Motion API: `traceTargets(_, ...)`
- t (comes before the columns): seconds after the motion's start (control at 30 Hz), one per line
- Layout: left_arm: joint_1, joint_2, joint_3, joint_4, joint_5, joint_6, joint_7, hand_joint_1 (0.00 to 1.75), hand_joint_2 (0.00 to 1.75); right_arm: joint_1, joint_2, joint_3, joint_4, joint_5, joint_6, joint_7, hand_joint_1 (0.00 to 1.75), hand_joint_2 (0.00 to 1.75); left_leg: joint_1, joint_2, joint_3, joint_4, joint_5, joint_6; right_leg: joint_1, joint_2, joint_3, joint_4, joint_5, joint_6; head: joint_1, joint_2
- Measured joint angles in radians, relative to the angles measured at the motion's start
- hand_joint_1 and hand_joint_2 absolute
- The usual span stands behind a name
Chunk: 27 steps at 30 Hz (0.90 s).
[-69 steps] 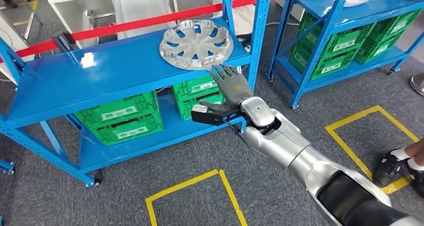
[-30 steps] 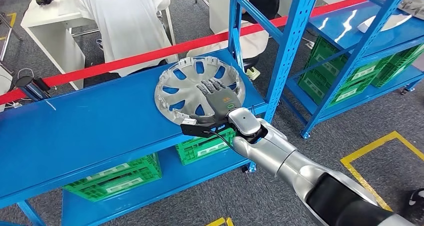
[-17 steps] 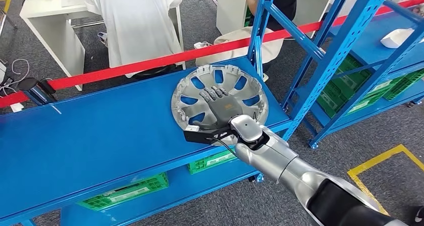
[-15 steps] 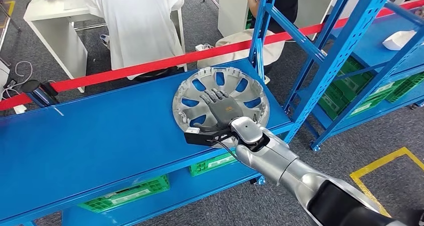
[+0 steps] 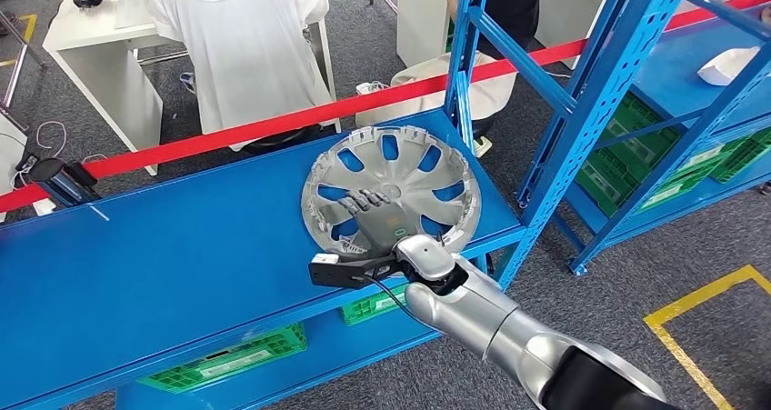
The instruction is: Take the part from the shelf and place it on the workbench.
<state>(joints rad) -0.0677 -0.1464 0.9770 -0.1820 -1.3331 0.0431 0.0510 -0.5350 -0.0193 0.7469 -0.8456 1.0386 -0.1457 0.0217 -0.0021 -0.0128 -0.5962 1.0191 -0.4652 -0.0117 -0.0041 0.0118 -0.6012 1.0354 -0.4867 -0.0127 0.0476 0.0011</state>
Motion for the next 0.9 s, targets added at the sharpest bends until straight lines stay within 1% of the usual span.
traceTargets(0.2, 0.0, 0.001, 0.0, 0.0, -0.007, 0.0, 0.004, 0.0, 0.0, 0.075, 0.029, -0.019, -0.027, -0.049, 0.028, 0.035, 0.0, 0.0, 0.0, 0.0, 0.0, 0.0, -0.001, -0.002, -0.001, 0.0, 0.001, 0.0, -0.001, -0.001, 0.0, 0.0)
traceTargets(0.4, 0.0, 0.002, 0.0, 0.0, -0.006, 0.0, 0.005, 0.0, 0.0, 0.136, 0.053, -0.032, -0.055, -0.031, 0.032, 0.108, 0.0, 0.0, -0.001, 0.0, 0.002, 0.0, -0.002, -0.001, -0.002, 0.0, 0.004, -0.002, -0.001, 0.0, 0.0, 0.0)
traceTargets(0.53, 0.0, 0.002, 0.0, 0.0, -0.004, 0.0, 0.002, 0.0, 0.0, 0.183, 0.06, -0.049, -0.089, 0.028, 0.03, 0.192, 0.0, 1.75, -0.001, -0.001, 0.005, 0.0, -0.003, 0.001, -0.002, -0.001, 0.009, -0.004, -0.002, 0.001, 0.0, 0.0)
traceTargets(0.67, 0.001, 0.002, 0.0, 0.0, -0.006, -0.001, 0.002, 0.0, 0.0, 0.25, 0.061, -0.087, -0.162, 0.1, 0.042, 0.276, 0.0, 1.75, -0.001, -0.003, 0.009, 0.0, -0.004, 0.002, -0.001, -0.003, 0.014, -0.006, -0.004, 0.003, 0.0, 0.0)
traceTargets(0.9, 0.003, 0.002, 0.0, 0.0, -0.005, -0.003, 0.007, 0.0, 0.0, 0.368, 0.052, -0.161, -0.301, 0.167, 0.059, 0.324, 0.0, 1.75, -0.002, -0.003, 0.011, 0.0, -0.007, 0.005, -0.002, -0.003, 0.017, -0.007, -0.005, 0.006, 0.0, 0.0)
